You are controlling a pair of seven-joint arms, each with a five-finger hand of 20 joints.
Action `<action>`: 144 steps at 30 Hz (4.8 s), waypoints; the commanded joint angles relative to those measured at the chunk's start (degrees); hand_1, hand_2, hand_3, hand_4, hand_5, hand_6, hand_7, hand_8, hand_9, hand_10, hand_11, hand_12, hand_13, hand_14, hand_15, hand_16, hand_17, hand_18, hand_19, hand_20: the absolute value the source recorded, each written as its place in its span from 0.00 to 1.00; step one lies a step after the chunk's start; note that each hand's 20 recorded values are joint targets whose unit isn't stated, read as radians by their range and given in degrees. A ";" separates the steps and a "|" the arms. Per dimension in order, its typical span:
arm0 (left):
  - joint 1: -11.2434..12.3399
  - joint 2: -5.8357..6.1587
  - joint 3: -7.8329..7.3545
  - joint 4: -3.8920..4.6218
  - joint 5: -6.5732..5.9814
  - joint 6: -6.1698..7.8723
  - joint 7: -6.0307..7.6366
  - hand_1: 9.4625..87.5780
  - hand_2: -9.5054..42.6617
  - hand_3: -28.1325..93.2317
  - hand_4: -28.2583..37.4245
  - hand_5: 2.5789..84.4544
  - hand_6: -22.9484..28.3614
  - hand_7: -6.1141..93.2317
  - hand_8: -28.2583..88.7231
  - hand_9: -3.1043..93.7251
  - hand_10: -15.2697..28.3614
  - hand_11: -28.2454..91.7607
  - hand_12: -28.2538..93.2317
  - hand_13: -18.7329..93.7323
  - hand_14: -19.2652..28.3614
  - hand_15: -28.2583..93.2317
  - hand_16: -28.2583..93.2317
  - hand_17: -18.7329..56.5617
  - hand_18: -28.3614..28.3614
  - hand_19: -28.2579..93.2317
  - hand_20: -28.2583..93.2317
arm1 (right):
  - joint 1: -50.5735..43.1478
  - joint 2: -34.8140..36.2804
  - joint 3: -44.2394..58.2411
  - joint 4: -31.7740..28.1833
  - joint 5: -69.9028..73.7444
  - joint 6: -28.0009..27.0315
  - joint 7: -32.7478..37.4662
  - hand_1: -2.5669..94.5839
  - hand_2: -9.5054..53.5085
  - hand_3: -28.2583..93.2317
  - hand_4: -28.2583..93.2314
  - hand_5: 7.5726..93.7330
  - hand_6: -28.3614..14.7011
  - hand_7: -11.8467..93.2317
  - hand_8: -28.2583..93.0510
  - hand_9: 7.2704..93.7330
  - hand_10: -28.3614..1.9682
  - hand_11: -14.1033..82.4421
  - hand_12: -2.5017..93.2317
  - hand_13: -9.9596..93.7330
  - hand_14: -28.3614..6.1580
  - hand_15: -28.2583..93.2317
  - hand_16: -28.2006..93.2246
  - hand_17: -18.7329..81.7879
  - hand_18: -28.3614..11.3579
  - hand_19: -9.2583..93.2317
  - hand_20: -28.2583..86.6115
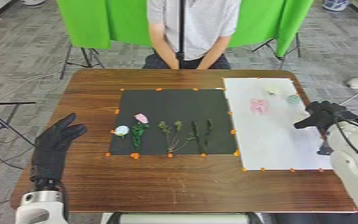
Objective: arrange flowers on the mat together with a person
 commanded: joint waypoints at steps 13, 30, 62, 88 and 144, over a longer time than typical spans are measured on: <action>0.60 -0.45 -0.13 -0.05 -0.36 0.40 -0.22 0.15 0.15 0.80 0.08 0.57 0.51 0.20 0.20 0.56 0.70 0.42 0.37 0.54 0.79 0.43 0.25 0.38 0.72 0.31 0.40 | -1.74 0.45 -5.12 3.67 4.43 14.97 1.03 0.87 0.00 0.17 0.37 0.77 0.75 0.33 0.29 0.96 0.67 0.23 0.37 1.00 0.80 0.60 0.41 0.83 0.48 0.92 0.45; 1.13 -0.34 -0.34 -0.18 -0.60 0.44 -0.29 0.15 0.15 0.80 0.08 0.57 0.51 0.20 0.20 0.56 0.70 0.42 0.37 0.54 0.79 0.43 0.25 0.38 0.72 0.31 0.40 | 17.81 -1.50 -11.94 -9.62 9.73 21.38 -1.11 0.99 0.00 0.00 0.54 0.86 0.71 0.33 0.33 1.00 0.69 0.26 0.40 1.00 0.83 0.65 0.40 0.84 0.48 0.95 0.47; -1.41 0.34 1.35 1.45 -0.34 -0.83 -1.68 0.15 0.15 0.80 0.08 0.57 0.51 0.20 0.20 0.56 0.70 0.42 0.37 0.54 0.79 0.43 0.25 0.37 0.73 0.31 0.40 | 36.81 -20.65 -47.18 2.88 10.57 7.59 -8.34 0.95 0.00 0.00 0.56 0.84 0.72 0.32 0.32 1.00 0.70 0.23 0.40 1.00 0.84 0.65 0.41 0.83 0.47 0.96 0.47; -0.86 0.04 1.26 1.23 -0.36 -1.16 -0.94 0.15 0.15 0.80 0.08 0.57 0.51 0.20 0.20 0.56 0.70 0.42 0.37 0.54 0.79 0.43 0.25 0.37 0.73 0.31 0.40 | 35.56 -21.41 -46.82 4.89 6.47 3.34 -9.47 0.83 0.00 0.00 0.62 0.73 0.75 0.29 0.25 0.82 0.56 0.32 0.23 1.00 0.82 0.62 0.42 0.82 0.46 0.97 0.45; -1.54 0.01 2.87 -0.15 2.65 -4.02 -1.12 0.15 0.15 0.80 0.09 0.57 0.51 0.19 0.20 0.56 0.70 0.42 0.37 0.54 0.79 0.42 0.25 0.37 0.72 0.30 0.39 | -28.82 -36.39 16.73 -20.99 79.64 8.42 -37.04 0.00 0.18 0.84 0.05 0.30 0.57 0.15 0.17 0.30 0.45 0.17 0.06 0.31 0.57 0.29 0.18 0.32 0.47 0.09 0.39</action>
